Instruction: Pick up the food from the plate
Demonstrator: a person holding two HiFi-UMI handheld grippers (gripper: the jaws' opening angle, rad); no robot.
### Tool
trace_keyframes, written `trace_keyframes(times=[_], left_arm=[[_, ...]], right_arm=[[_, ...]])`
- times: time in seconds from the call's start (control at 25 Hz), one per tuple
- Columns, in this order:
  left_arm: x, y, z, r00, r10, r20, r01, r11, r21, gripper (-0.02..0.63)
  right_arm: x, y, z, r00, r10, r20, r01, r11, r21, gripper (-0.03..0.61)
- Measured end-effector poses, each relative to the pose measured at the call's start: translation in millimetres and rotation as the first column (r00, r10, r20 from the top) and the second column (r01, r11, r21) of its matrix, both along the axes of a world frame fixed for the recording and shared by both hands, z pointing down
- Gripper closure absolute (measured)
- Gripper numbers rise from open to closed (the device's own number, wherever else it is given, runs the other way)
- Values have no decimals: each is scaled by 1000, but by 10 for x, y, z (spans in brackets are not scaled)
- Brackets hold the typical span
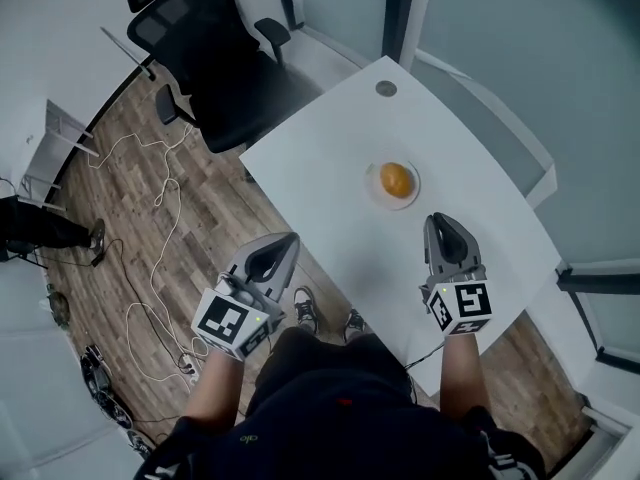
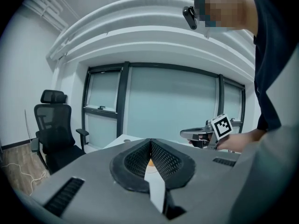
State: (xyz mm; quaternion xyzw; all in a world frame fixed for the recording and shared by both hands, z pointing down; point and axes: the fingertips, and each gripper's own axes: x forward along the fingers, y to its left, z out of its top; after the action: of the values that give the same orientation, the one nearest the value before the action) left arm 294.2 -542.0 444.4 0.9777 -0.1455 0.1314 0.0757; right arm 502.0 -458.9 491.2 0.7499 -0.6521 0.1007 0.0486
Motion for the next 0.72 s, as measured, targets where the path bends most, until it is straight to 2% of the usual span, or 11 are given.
trace_keyframes(times=[0.28, 0.4, 0.52, 0.72], left_arm=[[341, -271, 187, 994, 112, -13, -112, 993, -31, 594], [401, -487, 247, 989, 146, -17, -146, 988, -52, 594], [343, -676, 347, 986, 164, -12, -165, 984, -66, 594], [188, -973, 498, 990, 140, -1, -140, 985, -97, 594]], right_arm=[[288, -379, 412, 992, 84, -94, -93, 991, -95, 539], [340, -705, 683, 993, 82, -84, -95, 982, -161, 382], [369, -1001, 960, 993, 75, -92, -94, 970, -223, 330], [417, -1371, 1474, 996, 43, -80, -68, 935, -349, 257]])
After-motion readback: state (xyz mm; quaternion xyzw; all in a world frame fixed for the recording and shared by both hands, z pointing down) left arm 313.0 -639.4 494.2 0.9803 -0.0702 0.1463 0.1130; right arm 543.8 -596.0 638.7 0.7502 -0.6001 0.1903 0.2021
